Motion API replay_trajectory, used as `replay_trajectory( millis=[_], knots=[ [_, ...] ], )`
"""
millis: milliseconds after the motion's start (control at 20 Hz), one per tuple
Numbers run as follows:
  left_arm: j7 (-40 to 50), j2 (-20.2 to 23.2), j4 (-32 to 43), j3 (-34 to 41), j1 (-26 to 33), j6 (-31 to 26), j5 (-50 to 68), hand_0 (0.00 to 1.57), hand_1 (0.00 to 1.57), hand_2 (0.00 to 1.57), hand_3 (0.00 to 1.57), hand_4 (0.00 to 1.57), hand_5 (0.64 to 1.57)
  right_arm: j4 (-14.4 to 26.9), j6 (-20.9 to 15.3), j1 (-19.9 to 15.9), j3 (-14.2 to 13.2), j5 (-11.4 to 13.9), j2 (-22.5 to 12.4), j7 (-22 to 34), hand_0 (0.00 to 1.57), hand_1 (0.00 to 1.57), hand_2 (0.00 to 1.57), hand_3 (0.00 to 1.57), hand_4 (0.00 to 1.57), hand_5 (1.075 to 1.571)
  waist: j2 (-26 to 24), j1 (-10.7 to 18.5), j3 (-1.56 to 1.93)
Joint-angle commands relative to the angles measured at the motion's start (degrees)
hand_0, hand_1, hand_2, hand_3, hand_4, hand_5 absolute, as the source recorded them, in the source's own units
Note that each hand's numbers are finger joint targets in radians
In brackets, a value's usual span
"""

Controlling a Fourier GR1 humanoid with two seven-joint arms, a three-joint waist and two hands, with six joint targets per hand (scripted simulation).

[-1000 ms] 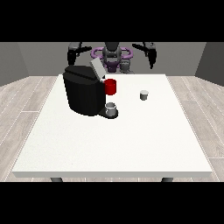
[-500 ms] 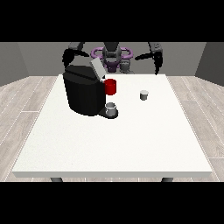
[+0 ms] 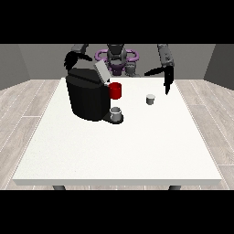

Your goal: Insert the coffee pod into the coffee machine and close the lid

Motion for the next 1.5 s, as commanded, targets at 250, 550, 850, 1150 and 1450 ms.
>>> replay_trajectory(
  millis=[250, 550, 850, 1150, 1450],
  knots=[
    [-4.97, 0.6, 13.36, -0.82, -6.36, 2.87, -6.12, 0.0, 0.0, 0.0, 0.0, 0.0, 1.571, 0.89, -1.84, -4.1, 1.09, 1.5, 0.38, 0.98, 0.0, 0.0, 0.0, 0.0, 0.33, 1.571, 5.31, -0.51, -0.02],
    [-1.97, -2.22, 14.31, -5.65, -6.71, 3.66, -11.25, 0.0, 0.0, 0.37, 0.0, 0.0, 1.571, 9.03, -0.35, -3.64, -3.08, -0.7, -1.38, -1.2, 0.0, 0.0, 0.0, 0.0, 0.37, 1.571, 1.51, 1.77, 0.01],
    [-1.48, -0.75, 20.26, -4.89, -10.14, 5.09, -14.43, 0.7, 0.7, 0.78, 0.43, 0.0, 1.571, 10.56, -3.78, -6.88, -1.89, 2.3, -0.47, 2.83, 0.0, 0.0, 0.0, 0.0, 0.42, 1.571, 1.37, 2.17, 0.0],
    [-2.85, 0.13, 23.42, -7.21, -11.88, 7.24, -19.64, 0.58, 0.58, 0.72, 0.47, 0.0, 1.571, 11.1, -2.26, -8.36, -2.57, 1.71, -1.89, 3.08, 0.0, 0.0, 0.0, 0.0, 0.36, 1.571, 2.93, 0.27, 0.0],
    [-6.67, 2.34, 24.96, -8.48, -12.62, 8.67, -23.72, 0.65, 0.65, 0.79, 0.53, 0.0, 1.571, 12.19, -1.11, -8.26, -3.55, 0.01, -2.0, 2.7, 0.0, 0.0, 0.0, 0.0, 0.43, 1.571, 2.46, 0.4, 0.0]
  ],
)
